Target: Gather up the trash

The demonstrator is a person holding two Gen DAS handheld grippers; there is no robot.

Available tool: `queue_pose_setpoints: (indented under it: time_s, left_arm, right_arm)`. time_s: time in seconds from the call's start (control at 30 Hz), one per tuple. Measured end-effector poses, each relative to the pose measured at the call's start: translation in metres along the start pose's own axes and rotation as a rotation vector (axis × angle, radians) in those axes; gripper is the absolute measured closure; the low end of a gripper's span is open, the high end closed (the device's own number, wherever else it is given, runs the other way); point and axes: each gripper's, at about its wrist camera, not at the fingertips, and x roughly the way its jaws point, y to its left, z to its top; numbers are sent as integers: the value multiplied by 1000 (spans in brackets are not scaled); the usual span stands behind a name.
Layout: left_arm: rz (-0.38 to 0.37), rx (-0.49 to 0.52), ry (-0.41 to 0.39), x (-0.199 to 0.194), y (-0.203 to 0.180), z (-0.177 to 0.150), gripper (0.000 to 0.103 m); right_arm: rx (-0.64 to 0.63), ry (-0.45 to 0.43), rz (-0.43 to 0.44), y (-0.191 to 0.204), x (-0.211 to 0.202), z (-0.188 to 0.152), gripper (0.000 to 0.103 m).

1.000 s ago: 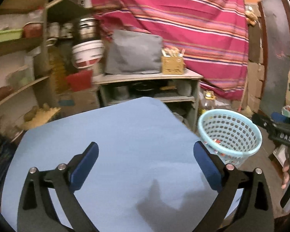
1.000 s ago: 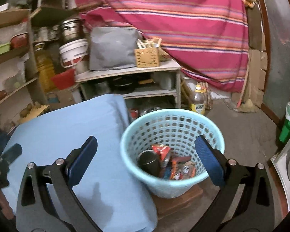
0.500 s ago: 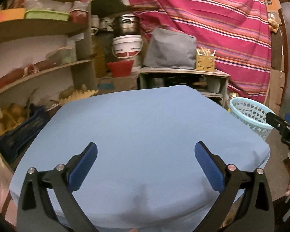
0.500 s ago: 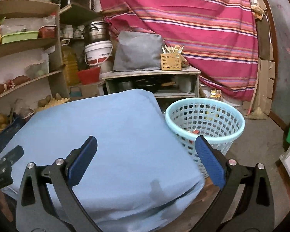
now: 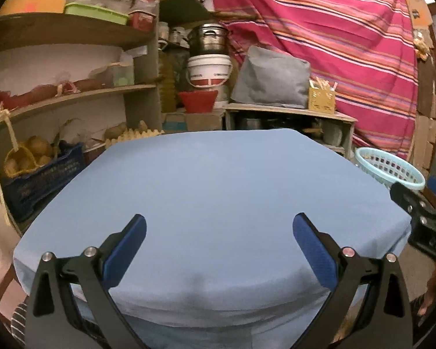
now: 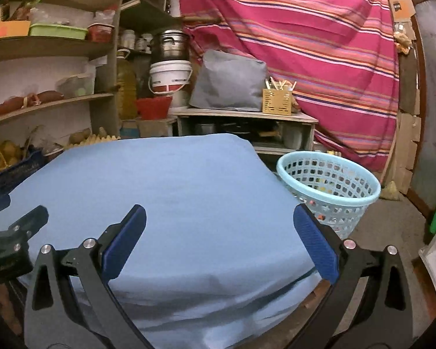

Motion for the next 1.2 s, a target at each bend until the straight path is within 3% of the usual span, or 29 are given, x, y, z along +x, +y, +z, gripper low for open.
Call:
queue_pose_setpoints:
  time_s: [0.53,1.2]
  left_arm:
    - [91,-4,-55,1,11,-6,4]
    - [99,-7,-93,-2,12,-6,5]
  right_arm:
    - [4,48,47,16,18,-10,4]
    - [8,38,55,22,22,-9,4]
